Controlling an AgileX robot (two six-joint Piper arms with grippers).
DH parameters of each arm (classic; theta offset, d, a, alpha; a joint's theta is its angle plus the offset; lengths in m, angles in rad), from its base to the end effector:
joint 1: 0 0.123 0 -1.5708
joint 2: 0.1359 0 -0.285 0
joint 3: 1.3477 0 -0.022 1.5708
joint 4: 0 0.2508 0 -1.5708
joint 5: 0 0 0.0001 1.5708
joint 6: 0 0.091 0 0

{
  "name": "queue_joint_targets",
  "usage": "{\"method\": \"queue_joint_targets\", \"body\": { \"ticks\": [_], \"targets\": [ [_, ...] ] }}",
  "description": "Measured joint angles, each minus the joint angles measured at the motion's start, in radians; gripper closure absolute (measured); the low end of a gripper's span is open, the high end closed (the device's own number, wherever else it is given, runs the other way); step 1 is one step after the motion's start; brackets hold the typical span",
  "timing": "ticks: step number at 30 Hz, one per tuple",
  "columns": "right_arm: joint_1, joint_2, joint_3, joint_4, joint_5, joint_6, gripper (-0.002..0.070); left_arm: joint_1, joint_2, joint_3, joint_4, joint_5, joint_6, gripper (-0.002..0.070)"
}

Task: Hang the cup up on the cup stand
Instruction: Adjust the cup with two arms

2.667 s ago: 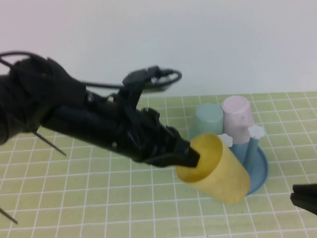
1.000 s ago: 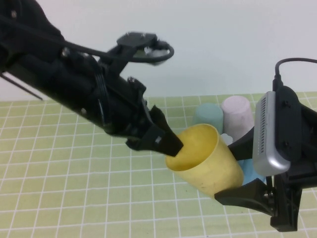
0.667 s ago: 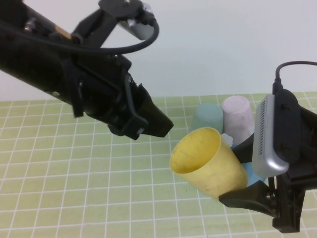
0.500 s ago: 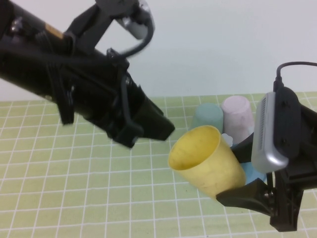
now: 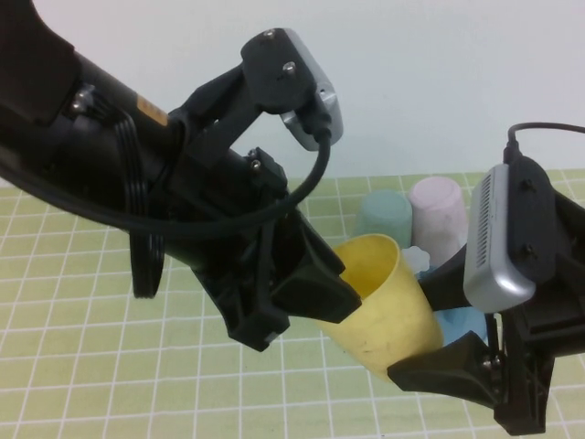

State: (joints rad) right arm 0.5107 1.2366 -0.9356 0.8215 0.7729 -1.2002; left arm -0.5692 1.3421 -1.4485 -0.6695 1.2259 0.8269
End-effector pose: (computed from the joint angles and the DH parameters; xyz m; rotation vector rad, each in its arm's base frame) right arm 0.1936 0.1619 0.3146 -1.3772 1.8553 0.6156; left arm 0.1891 -0.1841 0.4166 1.5094 1.9022 -0.7801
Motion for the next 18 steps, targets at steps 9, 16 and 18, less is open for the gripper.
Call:
{"method": "queue_joint_targets", "body": {
  "ticks": [9,16,18],
  "targets": [
    [0.000,0.002,0.000,0.106,-0.003,-0.095,0.0174,0.000,0.011,0.000,-0.004,0.002,0.006,0.0424],
    [0.000,0.006,0.000,0.144,-0.015,-0.118,0.0174,0.000,0.037,0.000,-0.013,0.004,0.014,0.0422],
    [0.000,0.006,0.000,0.146,-0.020,-0.118,0.0175,0.000,0.046,0.000,-0.015,0.004,0.014,0.0422]
  ]
}}
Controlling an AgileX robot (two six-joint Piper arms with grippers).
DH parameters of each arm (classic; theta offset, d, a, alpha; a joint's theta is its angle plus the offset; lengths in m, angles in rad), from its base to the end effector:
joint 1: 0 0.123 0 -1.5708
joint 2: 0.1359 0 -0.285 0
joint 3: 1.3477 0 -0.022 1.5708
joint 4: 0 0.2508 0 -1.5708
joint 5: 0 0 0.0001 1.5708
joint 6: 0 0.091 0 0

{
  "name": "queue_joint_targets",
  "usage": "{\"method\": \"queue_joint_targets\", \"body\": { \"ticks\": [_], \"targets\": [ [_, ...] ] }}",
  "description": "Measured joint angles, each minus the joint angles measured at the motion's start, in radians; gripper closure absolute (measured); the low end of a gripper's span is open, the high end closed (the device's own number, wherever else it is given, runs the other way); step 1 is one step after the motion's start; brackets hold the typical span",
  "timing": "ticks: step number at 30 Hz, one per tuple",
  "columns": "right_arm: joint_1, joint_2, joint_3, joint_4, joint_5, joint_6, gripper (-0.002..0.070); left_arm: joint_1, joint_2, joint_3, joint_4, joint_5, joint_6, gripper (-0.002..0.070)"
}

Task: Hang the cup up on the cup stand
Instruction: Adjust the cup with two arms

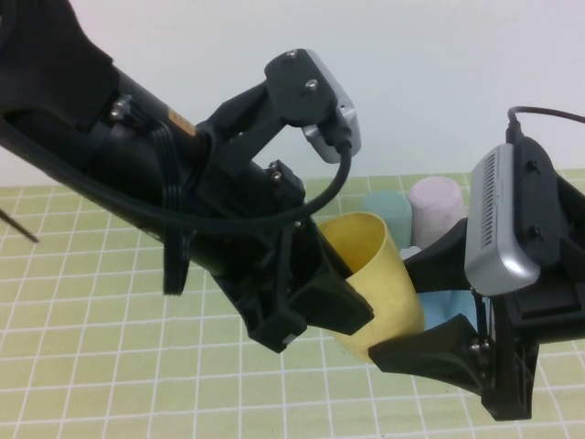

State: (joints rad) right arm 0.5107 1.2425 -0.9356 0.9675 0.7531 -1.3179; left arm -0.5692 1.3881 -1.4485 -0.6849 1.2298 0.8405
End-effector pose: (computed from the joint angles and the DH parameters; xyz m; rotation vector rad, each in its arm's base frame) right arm 0.1948 0.1680 0.3206 -1.3402 1.7695 0.6811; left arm 0.1993 -0.1919 0.4051 1.5286 1.9318 -0.8090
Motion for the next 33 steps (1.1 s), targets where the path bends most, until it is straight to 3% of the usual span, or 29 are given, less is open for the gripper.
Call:
{"method": "queue_joint_targets", "body": {
  "ticks": [5,6,8,9,15,22,29,33],
  "targets": [
    [0.000,0.002,0.000,0.003,-0.006,-0.006,0.0175,0.000,0.020,0.000,-0.015,0.001,0.004,0.0452],
    [0.000,0.002,0.000,0.003,-0.006,-0.006,0.0175,0.000,0.020,0.000,-0.016,0.001,0.004,0.0496],
    [0.000,0.002,0.000,0.003,-0.010,-0.006,0.0175,0.000,0.020,0.000,-0.019,0.005,0.006,0.0652],
    [0.000,0.002,0.000,0.003,-0.012,-0.008,0.0175,0.000,0.020,0.000,-0.020,0.007,0.016,0.0668],
    [0.000,0.002,0.000,-0.008,-0.004,-0.016,0.0160,-0.002,0.020,0.000,0.004,0.016,0.033,0.0668],
    [0.000,-0.014,0.000,-0.037,-0.016,0.144,0.0005,0.002,0.005,0.002,0.108,-0.009,0.000,0.0669],
    [0.000,-0.071,0.000,-0.183,-0.012,0.264,-0.0014,0.002,-0.025,0.002,0.171,-0.005,-0.069,0.0669],
    [0.000,-0.116,0.000,-0.285,-0.008,0.439,-0.0015,0.002,-0.027,0.002,0.170,-0.005,-0.100,0.0669]
  ]
}}
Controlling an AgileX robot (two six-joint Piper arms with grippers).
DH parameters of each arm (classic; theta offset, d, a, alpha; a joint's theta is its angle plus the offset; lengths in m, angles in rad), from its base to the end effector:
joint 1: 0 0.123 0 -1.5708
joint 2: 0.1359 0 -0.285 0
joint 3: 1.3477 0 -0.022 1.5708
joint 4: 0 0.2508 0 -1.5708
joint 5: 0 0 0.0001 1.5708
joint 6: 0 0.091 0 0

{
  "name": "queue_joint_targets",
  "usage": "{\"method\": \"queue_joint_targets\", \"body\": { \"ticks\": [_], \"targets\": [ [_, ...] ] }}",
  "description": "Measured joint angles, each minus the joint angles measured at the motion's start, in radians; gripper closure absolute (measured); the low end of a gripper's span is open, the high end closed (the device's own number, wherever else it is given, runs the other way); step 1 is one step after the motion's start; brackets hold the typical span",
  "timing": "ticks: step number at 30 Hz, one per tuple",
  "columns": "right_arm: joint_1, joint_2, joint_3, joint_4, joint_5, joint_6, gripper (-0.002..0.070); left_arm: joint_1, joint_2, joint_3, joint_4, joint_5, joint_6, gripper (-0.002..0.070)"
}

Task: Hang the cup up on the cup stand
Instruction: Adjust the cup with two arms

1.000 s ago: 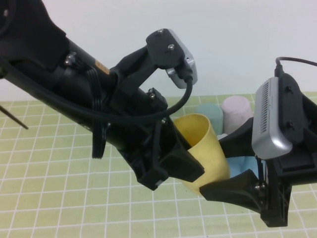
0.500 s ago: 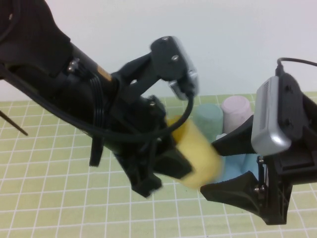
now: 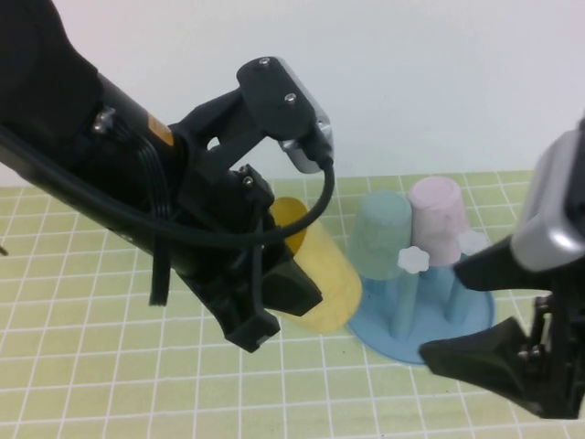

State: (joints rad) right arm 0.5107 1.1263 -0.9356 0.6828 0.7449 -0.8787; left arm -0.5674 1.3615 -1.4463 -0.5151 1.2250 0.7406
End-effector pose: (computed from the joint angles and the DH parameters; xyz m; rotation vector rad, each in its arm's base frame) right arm 0.1787 0.1448 0.3359 -1.1454 1.9725 0.5952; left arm 0.2012 -0.1783 0.4037 1.4864 2.0371 -0.6240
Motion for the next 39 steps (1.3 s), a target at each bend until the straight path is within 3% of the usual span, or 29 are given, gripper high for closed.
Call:
{"method": "queue_joint_targets", "body": {
  "ticks": [6,15,21,26,33,37,39],
  "targets": [
    [0.000,-0.066,0.004,-0.132,0.024,0.216,-0.0016,0.000,-0.014,0.043,-0.037,-0.002,-0.002,0.0671],
    [0.000,-0.185,0.088,-0.151,-0.056,0.528,-0.0016,0.000,-0.039,0.211,-0.066,-0.137,0.037,0.0671],
    [0.000,-0.253,0.227,-0.126,-0.360,1.014,-0.0016,0.000,-0.081,0.297,-0.175,-0.327,0.091,0.0671],
    [0.000,-0.260,0.348,0.086,-0.617,1.367,-0.0016,0.000,-0.103,0.361,-0.334,-0.443,0.193,0.0671],
    [0.000,-0.260,0.383,0.444,-0.745,1.458,-0.0017,-0.032,-0.105,0.446,-0.652,-0.593,0.456,0.0664],
    [0.000,-0.260,0.383,0.565,-0.771,1.461,-0.0017,-0.137,-0.105,0.460,-0.803,-0.773,0.606,0.0664],
    [0.000,-0.260,0.385,0.584,-0.783,1.462,-0.0017,-0.242,-0.113,0.461,-0.924,-0.949,0.730,0.0664]
  ]
}}
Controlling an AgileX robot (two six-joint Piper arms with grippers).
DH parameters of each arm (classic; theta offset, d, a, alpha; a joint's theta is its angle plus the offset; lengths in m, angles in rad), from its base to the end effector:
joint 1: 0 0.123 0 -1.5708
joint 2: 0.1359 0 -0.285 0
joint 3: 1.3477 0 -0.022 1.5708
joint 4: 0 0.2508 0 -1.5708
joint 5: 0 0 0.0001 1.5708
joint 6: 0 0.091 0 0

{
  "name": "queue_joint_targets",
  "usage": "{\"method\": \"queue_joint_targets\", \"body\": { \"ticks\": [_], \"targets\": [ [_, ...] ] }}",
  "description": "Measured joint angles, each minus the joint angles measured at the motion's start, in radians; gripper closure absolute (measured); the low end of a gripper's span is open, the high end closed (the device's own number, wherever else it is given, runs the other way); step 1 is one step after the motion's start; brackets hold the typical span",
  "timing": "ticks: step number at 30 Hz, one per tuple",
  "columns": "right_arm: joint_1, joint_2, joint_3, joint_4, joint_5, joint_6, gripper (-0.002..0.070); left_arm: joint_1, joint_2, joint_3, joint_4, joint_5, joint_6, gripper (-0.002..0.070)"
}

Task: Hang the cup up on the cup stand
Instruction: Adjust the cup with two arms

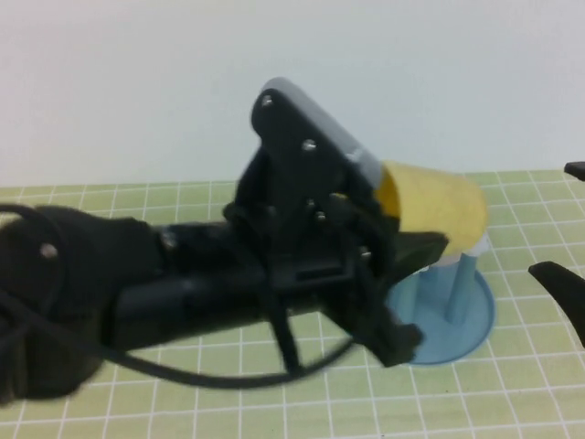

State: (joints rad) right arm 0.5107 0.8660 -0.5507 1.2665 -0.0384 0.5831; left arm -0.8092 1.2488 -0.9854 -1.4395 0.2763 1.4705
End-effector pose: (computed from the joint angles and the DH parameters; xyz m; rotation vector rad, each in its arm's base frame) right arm 0.1626 0.0874 0.3083 1.3397 1.6430 1.5608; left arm 0.1778 -0.2223 0.3622 0.9392 1.5908 -0.7926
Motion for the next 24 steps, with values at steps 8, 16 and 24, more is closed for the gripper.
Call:
{"method": "queue_joint_targets", "body": {
  "ticks": [8,16,24],
  "targets": [
    [0.000,0.000,0.000,0.055,-0.028,0.002,-0.0017,-0.185,0.032,0.000,-0.123,-0.286,0.186,0.0672],
    [0.000,0.000,0.000,0.068,-0.021,0.002,-0.0017,-0.208,0.080,-0.023,-0.146,-0.282,0.190,0.0672],
    [0.000,0.000,0.000,0.068,-0.018,0.002,-0.0017,-0.208,0.080,-0.059,-0.157,-0.254,0.190,0.0672]
  ]
}}
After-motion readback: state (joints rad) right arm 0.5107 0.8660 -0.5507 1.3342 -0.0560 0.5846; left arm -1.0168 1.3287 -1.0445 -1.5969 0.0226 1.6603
